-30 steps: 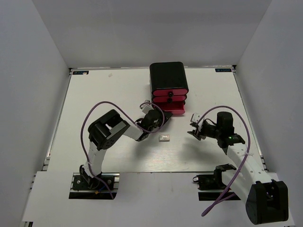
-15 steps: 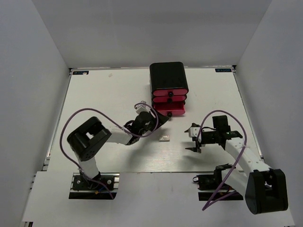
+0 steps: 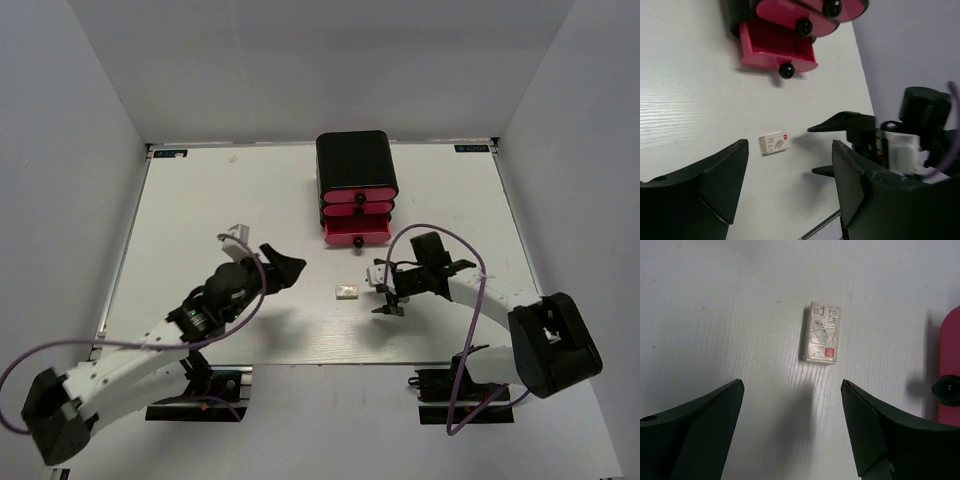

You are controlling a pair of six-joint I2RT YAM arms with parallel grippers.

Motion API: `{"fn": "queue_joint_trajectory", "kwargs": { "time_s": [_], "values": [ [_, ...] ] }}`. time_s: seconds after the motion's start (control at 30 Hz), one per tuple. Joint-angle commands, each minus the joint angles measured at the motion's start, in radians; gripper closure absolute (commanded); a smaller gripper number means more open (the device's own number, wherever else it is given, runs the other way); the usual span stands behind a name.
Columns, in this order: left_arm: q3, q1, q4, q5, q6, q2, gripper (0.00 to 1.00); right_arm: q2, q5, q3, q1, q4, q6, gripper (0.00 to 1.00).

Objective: Sort the stationery into containers
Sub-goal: Open the drawer, then grab a piece of stationery with the right arm

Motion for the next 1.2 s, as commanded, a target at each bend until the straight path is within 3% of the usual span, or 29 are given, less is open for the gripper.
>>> {"fn": "queue_joint_trajectory", "kwargs": {
  "time_s": [0.0, 0.13, 0.37, 0.6, 0.8, 0.9, 0.97, 1.17],
  "values": [
    [-0.028, -0.002, -0.303, -0.101, 0.065, -0.189, 0.23, 0.084, 0.147, 0.044, 0.065, 0.232, 0.212, 0.16],
    [-0.039, -0.002, -0.482, -0.146, 0.051, -0.434, 0.19, 0.155, 0.210, 0.100, 0.132, 0.304, 0.283, 0.18],
    [-0.029, -0.002, -0.634, -0.166, 0.051, -0.496, 0.19, 0.285, 0.319, 0.203, 0.194, 0.259, 0.264, 0.21],
    [-0.020, -0.002, -0.634, -0.175, 0.051, -0.487, 0.19, 0.341, 0.339, 0.268, 0.258, 0.084, 0.161, 0.43],
    [-0.038, -0.002, -0.614, -0.175, 0.051, -0.487, 0.19, 0.353, 0.370, 0.257, 0.286, -0.010, 0.020, 0.48],
    [-0.039, -0.002, -0.603, -0.175, 0.051, -0.478, 0.19, 0.358, 0.371, 0.263, 0.289, -0.038, 0.007, 0.61],
    [-0.039, -0.002, -0.593, -0.166, 0.062, -0.467, 0.19, 0.347, 0.364, 0.268, 0.286, -0.042, 0.026, 0.72],
    [-0.039, -0.002, -0.573, -0.156, 0.082, -0.446, 0.19, 0.223, 0.325, 0.326, 0.235, 0.031, 0.272, 0.83]
  ]
}}
